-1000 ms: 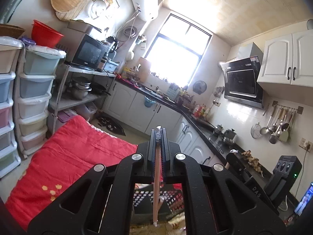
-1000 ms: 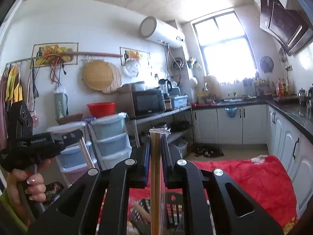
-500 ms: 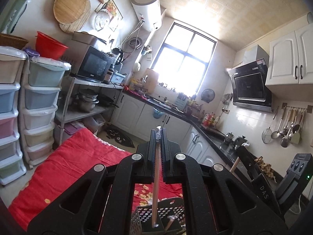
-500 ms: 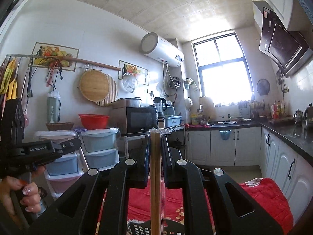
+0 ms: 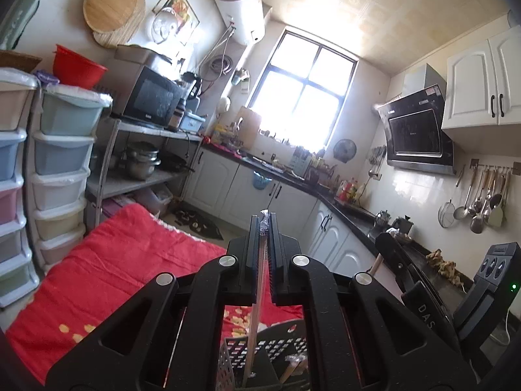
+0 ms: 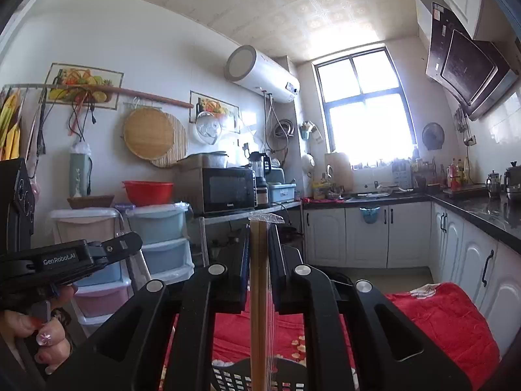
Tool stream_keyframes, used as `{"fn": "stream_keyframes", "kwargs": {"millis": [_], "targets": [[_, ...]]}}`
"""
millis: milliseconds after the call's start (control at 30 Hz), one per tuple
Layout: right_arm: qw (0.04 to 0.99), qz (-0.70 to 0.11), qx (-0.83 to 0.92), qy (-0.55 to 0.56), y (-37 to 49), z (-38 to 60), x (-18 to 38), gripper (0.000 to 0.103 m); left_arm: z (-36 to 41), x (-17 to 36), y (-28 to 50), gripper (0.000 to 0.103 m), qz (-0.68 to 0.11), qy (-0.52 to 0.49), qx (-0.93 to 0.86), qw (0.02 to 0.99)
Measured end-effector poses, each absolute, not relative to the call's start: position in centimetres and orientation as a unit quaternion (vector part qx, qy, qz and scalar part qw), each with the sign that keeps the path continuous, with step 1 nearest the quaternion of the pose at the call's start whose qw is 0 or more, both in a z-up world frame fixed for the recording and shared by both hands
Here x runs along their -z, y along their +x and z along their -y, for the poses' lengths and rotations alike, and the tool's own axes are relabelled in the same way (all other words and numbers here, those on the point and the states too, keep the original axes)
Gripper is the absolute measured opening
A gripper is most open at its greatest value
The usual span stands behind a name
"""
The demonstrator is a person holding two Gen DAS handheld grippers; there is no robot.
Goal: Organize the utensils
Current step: 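Lift the chopsticks upright over the basket with both tools, then lower chopsticks into the green basket and open both tools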
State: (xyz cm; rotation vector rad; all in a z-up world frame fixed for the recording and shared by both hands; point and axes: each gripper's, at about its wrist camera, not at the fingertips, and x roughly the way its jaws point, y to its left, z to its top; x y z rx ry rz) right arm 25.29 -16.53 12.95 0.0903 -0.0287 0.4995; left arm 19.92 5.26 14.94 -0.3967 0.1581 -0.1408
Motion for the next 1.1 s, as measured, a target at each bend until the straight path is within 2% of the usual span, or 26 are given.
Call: {"fn": "stream_keyframes", "kwargs": {"millis": [667,700,733,767,800,833,933,1000,1100], "targets": [[0.974,-0.001,-0.225,0.039,26.0,15.7,-9.9,0.012,-4.3,-9.5,21.3,0.003,-0.150,-0.206,0.111,0.961],[0.974,-0.003,-0.225,0.039,26.0,15.6,-9.8,0.012,-4.1,-9.3,21.2,0.003,-0.153,-0.204,0.114,0.960],[0.974,-0.007,-0.225,0.038,26.1,15.6,-9.5,0.018,-4.1,-9.1,21.3,0.003,-0.157,-0.202,0.115,0.960],[0.974,-0.009,-0.224,0.037,26.0,15.7,-9.3,0.024,-4.0,-8.8,21.3,0.007,-0.161,-0.201,0.119,0.959],[0.974,-0.010,-0.222,0.039,25.9,15.8,-9.1,0.036,-4.0,-8.6,21.3,0.013,-0.164,-0.200,0.120,0.958],[0.974,-0.009,-0.222,0.042,25.7,16.0,-8.9,0.039,-4.0,-8.3,21.2,0.016,-0.168,-0.199,0.122,0.958],[0.973,-0.016,-0.225,0.051,25.3,16.7,-8.6,0.042,-4.2,-7.8,21.2,0.026,-0.177,-0.200,0.124,0.956],[0.973,-0.022,-0.225,0.054,25.1,17.3,-8.4,0.047,-4.2,-7.7,20.9,0.038,-0.181,-0.201,0.124,0.955],[0.973,-0.031,-0.223,0.059,24.6,18.0,-8.3,0.052,-4.5,-7.3,20.6,0.043,-0.186,-0.204,0.127,0.953]]}}
